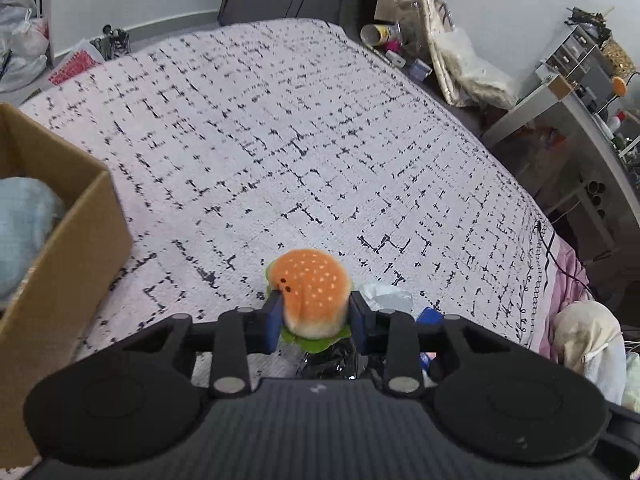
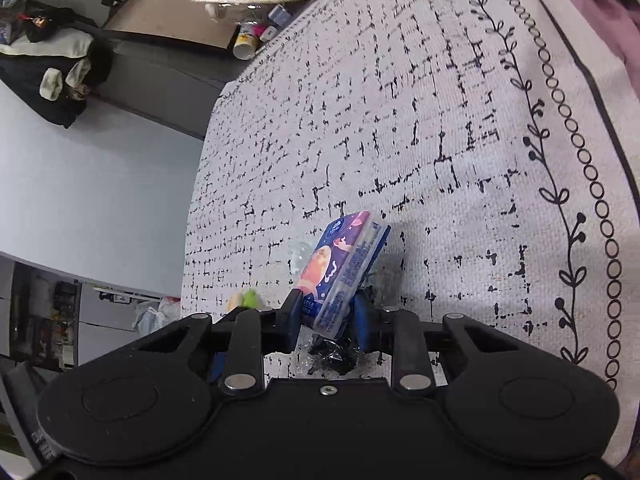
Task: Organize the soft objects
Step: 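Grasp the burger plush with the left tool while the right tool grasps the blue tissue pack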
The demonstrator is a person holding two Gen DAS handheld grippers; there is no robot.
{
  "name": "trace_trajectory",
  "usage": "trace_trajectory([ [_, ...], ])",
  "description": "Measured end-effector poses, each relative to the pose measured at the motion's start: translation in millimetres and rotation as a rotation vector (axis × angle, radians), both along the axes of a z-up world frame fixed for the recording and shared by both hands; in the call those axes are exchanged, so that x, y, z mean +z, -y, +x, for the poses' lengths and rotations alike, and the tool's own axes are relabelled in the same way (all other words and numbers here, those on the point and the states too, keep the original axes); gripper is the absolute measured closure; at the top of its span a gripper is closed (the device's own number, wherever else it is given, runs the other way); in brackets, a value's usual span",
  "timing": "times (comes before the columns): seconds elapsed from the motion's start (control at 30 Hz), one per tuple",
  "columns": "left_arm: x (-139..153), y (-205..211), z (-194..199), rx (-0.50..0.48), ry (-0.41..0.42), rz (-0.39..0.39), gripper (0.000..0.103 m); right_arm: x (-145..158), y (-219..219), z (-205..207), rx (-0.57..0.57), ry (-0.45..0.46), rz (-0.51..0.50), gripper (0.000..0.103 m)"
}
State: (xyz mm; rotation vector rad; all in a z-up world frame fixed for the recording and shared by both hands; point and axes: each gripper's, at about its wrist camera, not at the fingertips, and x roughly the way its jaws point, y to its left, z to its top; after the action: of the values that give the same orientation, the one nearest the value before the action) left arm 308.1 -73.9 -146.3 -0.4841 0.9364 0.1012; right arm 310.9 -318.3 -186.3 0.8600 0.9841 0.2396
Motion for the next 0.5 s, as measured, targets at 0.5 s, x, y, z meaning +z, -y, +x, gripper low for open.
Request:
trace_trajectory([
  [0.5, 47.7, -16.1, -48.5, 0.019, 0.075, 0.048, 0.07, 30.4, -3.9, -21.7, 0.0, 0.105, -0.059, 0.076],
])
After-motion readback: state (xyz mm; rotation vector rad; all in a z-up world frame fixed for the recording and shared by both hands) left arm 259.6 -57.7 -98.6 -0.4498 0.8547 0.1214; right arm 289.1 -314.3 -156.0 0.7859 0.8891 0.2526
